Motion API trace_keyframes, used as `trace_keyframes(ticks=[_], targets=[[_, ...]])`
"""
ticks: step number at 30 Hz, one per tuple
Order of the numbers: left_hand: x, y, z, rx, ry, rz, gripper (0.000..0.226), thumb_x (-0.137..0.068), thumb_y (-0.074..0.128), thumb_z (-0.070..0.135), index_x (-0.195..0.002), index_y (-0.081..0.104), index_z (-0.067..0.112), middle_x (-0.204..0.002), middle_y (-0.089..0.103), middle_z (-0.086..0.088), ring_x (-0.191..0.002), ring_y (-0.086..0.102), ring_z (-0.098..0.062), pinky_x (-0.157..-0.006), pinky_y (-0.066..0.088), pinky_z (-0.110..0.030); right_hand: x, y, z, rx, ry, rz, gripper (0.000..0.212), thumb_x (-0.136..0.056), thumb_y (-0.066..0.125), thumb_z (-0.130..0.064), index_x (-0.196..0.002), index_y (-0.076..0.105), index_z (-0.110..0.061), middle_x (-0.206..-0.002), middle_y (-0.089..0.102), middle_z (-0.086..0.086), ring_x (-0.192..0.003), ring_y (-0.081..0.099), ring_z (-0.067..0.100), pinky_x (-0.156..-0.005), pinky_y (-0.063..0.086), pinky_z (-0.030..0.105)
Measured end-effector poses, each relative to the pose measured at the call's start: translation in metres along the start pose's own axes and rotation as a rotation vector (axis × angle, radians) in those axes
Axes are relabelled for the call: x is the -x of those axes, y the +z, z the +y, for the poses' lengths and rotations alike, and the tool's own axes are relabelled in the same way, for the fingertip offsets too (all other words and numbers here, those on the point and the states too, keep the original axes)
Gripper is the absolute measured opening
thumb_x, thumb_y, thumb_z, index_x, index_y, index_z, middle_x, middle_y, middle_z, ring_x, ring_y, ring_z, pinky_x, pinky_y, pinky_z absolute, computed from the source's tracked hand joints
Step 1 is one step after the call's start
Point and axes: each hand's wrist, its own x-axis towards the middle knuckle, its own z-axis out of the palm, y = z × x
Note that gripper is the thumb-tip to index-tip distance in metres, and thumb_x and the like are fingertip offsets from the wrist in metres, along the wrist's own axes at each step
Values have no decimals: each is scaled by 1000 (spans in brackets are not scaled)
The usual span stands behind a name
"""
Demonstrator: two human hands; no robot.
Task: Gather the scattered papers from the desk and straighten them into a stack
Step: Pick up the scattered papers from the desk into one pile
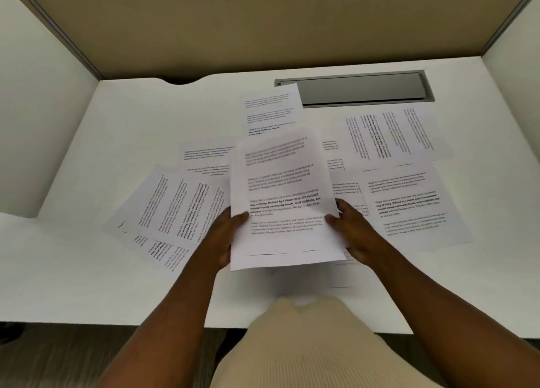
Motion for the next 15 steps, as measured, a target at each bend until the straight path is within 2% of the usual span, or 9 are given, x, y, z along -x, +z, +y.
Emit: trace_keyframes(ticks=[4,6,8,10,12,13,15], targets=[[-5,18,7,-44,25,-16,40,-97,50,1,-133,53,18,-126,66,-7,-107,67,-24,-78,59,-38,0,-3,-8,58,-39,7,39,-100,45,-14,-137,44,-25,-139,53,-1,-120,54,19,-103,45,39],[-8,23,8,-105,60,-4,44,-97,48,0,-137,50,18,-131,63,-7,-108,65,-22,-83,56,-38,1,-7,-11,110,-9,4,40,-102,43,-25,-141,40,-22,-136,50,-4,-118,51,16,-101,44,35],[-9,25,11,-122,85,13,46,-97,48,0,-139,48,19,-133,61,-8,-111,63,-25,-95,52,-46,0,-16,-13,146,29,26,35,-101,42,-36,-133,48,-23,-125,53,-6,-106,54,14,-92,48,34],[-9,26,14,-112,86,28,47,-97,48,0,-140,47,19,-131,62,-8,-114,62,-29,-100,47,-52,-3,-34,-13,47,41,139,24,-98,49,-35,-112,60,-19,-114,65,3,-90,62,18,-75,52,31],[-9,27,17,-86,88,17,44,-97,49,0,-136,50,20,-128,63,-8,-113,62,-30,-100,47,-53,-9,-62,-9,-45,31,329,11,-94,57,-25,-96,65,-18,-102,70,12,-79,63,20,-68,51,31],[-7,27,19,-80,94,11,42,-97,49,-1,-133,51,21,-126,64,-7,-112,62,-29,-100,47,-51,-12,-78,-5,-15,23,431,7,-91,60,-21,-90,66,-18,-99,71,15,-77,63,21,-68,51,33],[-5,32,23,-81,111,13,42,-97,49,0,-132,52,24,-123,64,-4,-110,62,-27,-99,47,-49,-18,-115,4,171,28,622,7,-84,62,-21,-87,67,-17,-99,71,15,-86,64,25,-78,51,38]])
